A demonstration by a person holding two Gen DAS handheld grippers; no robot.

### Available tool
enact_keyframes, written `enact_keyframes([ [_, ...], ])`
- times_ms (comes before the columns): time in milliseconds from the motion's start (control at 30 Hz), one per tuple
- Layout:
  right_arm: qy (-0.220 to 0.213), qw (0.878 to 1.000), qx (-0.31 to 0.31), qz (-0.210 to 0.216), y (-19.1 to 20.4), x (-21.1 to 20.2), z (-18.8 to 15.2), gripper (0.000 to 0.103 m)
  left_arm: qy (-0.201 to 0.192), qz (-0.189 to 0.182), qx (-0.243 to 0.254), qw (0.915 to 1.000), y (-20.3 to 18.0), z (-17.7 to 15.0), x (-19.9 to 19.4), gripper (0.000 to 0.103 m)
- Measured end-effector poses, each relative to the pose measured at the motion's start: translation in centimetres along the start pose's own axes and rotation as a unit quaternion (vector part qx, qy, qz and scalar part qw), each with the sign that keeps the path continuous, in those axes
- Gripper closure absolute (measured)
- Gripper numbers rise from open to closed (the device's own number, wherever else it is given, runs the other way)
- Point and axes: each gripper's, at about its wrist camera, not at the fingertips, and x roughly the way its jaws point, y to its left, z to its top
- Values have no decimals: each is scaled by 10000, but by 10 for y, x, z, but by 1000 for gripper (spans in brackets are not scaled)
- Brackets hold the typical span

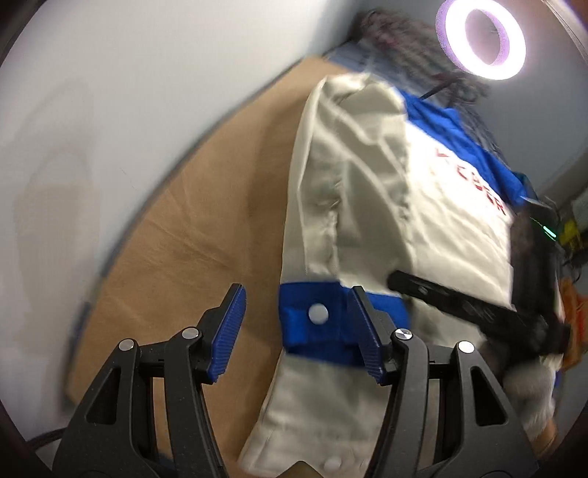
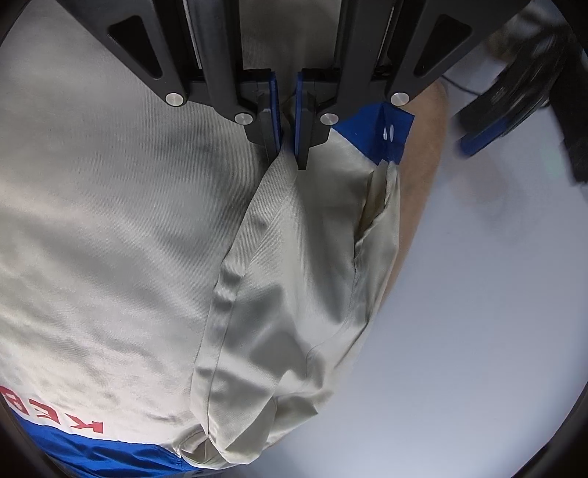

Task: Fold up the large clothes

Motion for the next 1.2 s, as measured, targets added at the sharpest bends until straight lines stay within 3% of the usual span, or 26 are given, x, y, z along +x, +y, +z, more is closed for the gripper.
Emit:
enact_keyframes([
  [100,-29,10000,-31,52,-5,3,-1,99,337,32,-204,9992,6,6,30,44],
  [167,-48,9999,-26,89,-13,10,-2,99,501,-226,-594,9967,14,7,42,46],
  [200,-54,9999,-14,113,-14,9,-3,99,516,-415,-773,9948,17,8,45,55],
  [233,-60,9999,-12,128,-17,3,-10,99,549,-535,-853,9934,17,9,45,84],
  [267,-59,9999,-16,134,-17,4,-9,99,537,-454,-815,9942,14,10,42,92],
  [333,-58,9999,-64,110,-17,5,-7,98,335,-309,-635,9969,7,13,28,96],
  [433,-140,9998,-98,95,-18,-9,-11,94,-184,-149,-296,9993,0,14,-6,97],
  [567,-600,9981,-130,23,-19,-38,-3,94,-697,-39,-32,9976,-1,14,-43,98],
  [733,-933,9954,-7,205,-8,-38,27,94,-1059,-55,-1,9944,3,22,-69,99],
  [867,-710,9969,220,255,1,9,50,94,-1131,-174,-94,9934,10,26,-79,99],
  [1000,-186,9998,15,-92,9,46,48,94,-1159,-245,-30,9929,3,26,-77,99],
  [1067,-268,9996,-61,-44,11,32,53,71,-1197,-292,60,9924,1,23,-80,99],
  [1200,-739,9972,-109,-72,15,-14,84,65,-1202,-304,351,9917,-6,14,-84,99],
])
